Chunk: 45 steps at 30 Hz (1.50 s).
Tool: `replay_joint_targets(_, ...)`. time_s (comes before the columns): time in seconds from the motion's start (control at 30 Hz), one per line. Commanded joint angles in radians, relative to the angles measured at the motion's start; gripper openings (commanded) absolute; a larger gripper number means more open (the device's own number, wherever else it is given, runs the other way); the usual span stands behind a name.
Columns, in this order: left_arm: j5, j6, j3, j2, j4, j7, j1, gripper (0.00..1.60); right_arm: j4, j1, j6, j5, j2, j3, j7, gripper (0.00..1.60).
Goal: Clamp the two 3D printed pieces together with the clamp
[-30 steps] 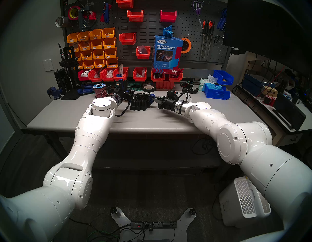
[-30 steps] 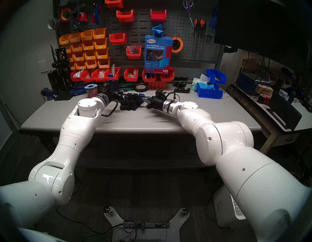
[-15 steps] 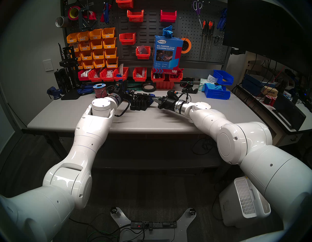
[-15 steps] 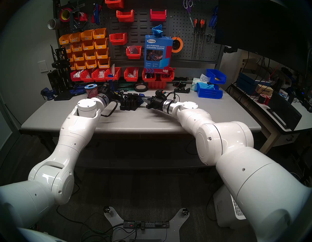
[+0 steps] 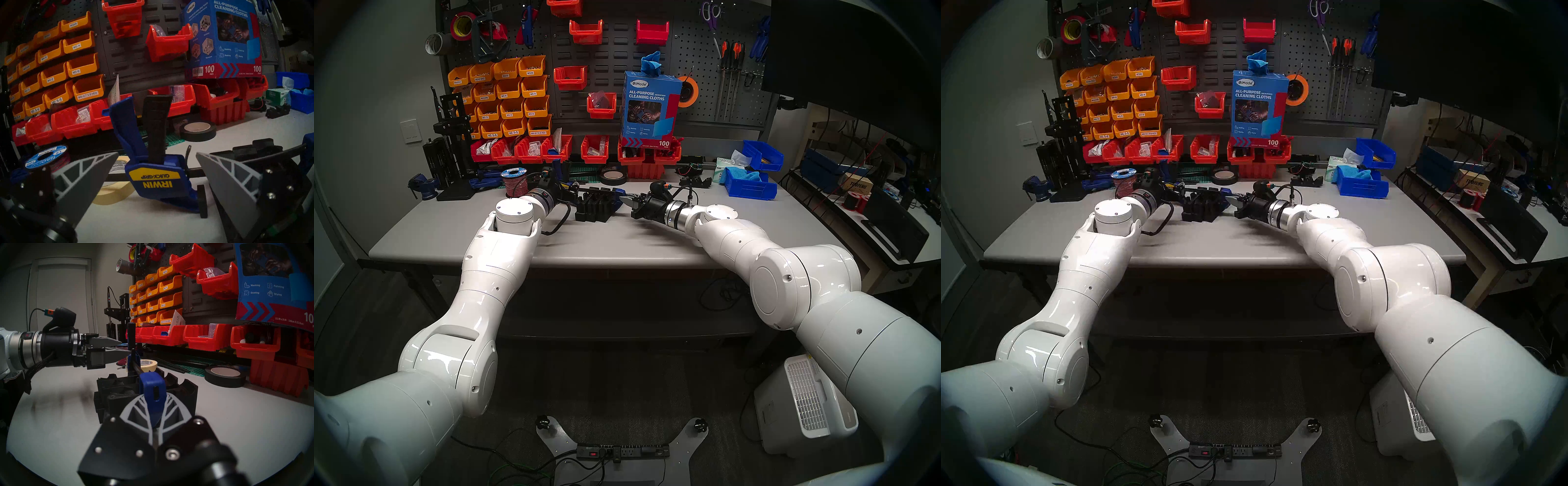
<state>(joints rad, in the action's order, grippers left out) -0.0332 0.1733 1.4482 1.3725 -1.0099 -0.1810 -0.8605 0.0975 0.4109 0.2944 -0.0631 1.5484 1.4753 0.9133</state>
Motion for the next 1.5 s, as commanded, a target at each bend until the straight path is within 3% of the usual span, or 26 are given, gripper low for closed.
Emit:
replay_joint_targets(0.0, 0.002, -0.023, 0.005, 0.001, -0.007, 0.006, 0.068, 1.6, 0.03, -0.039, 0.004, -0.004, 0.004, 0.004, -0.002, 0.0)
replay_joint_targets(0.7, -0.029, -0.042, 0.017, 0.004, 0.068, -0.002, 0.114, 1.6, 0.03, -0.038, 0.005, -0.003, 0.004, 0.005, 0.0, 0.0)
replay_joint_targets(1.47, -0.031, -0.083, 0.007, -0.015, 0.119, -0.079, 0.15, 1.6, 0.029, -0.038, 0.004, -0.003, 0.004, 0.006, 0.001, 0.0)
